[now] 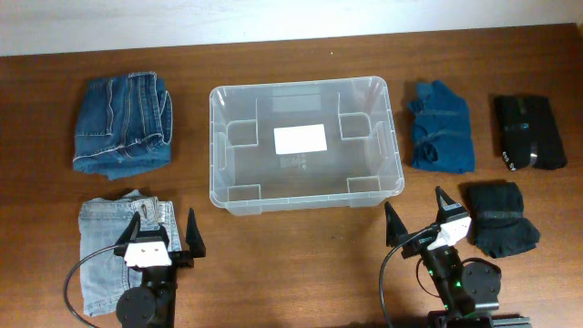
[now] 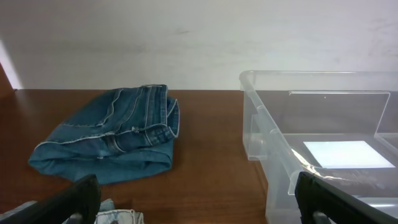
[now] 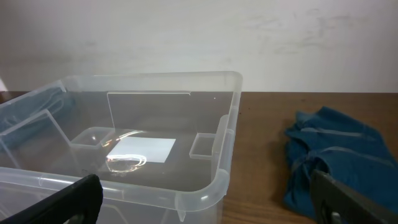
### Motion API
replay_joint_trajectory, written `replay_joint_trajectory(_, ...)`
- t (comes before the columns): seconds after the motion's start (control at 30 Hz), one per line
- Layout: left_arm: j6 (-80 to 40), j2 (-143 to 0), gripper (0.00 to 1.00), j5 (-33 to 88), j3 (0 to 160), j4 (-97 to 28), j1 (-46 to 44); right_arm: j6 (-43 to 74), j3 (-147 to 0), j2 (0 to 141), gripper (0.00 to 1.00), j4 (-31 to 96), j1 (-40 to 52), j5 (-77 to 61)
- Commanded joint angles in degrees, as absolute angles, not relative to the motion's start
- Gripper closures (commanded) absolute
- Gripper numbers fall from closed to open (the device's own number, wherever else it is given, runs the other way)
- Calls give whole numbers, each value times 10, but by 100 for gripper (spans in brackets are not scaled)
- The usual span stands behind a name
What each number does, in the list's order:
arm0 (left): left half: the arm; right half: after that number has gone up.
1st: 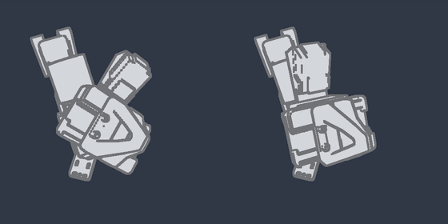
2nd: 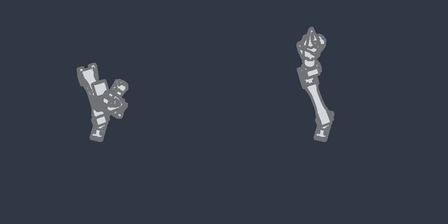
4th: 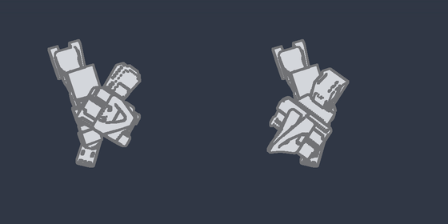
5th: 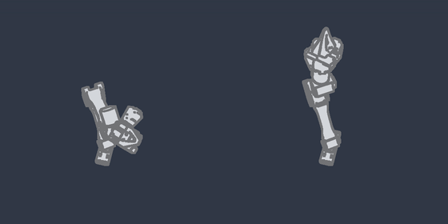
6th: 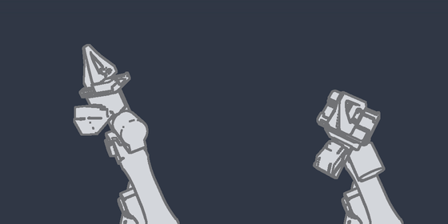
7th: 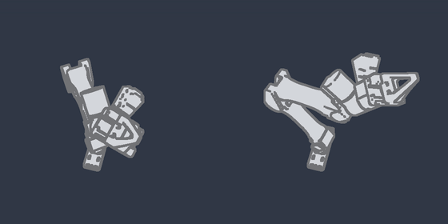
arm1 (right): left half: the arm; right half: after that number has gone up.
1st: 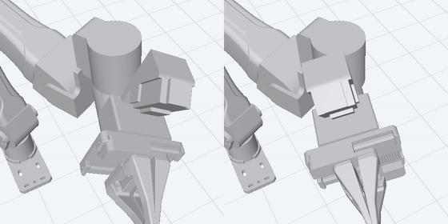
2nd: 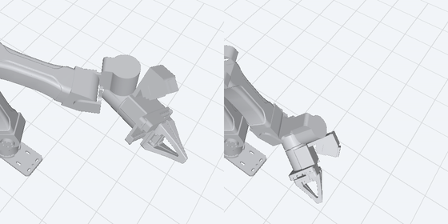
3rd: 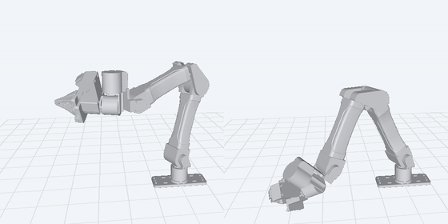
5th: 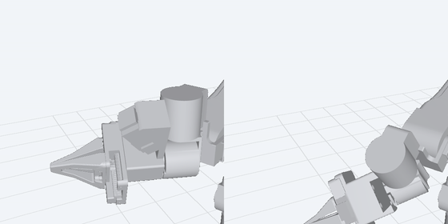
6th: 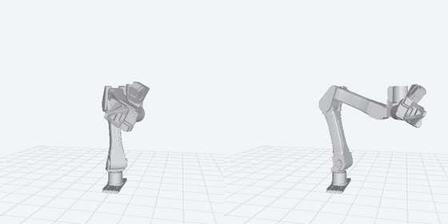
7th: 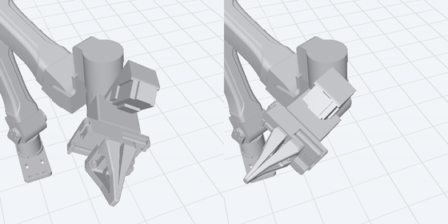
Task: Pack container
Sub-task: 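Move the left gripper up to the folded dark-blue jeans at top-left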
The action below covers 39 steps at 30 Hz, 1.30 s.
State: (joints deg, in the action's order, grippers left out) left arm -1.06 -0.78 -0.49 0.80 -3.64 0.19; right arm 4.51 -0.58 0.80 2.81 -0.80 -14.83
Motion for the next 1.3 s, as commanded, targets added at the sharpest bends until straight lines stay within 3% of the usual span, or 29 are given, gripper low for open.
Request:
replay_joint_trajectory(0.0, -4, -3, 1, 14, 5, -23, 5, 47, -3, 2, 1, 32, -4, -143)
replay_joint_trajectory(0.23, 14, -4, 1, 19, 20, 49, 6, 47, -3, 2, 2, 32, -4, -143)
replay_joint_trajectory(0.5, 20, -93, 0, -28, 193, -119, 6, 47, -3, 2, 2, 32, -4, -143)
replay_joint_trajectory(0.93, 113, -580, 1, 2, 716, -400, 11, 47, -3, 2, 2, 32, -4, -143)
replay_joint_trajectory(1.27, 130, -889, 1, 155, 1062, -533, 162, 47, -3, 2, 2, 32, -4, -143)
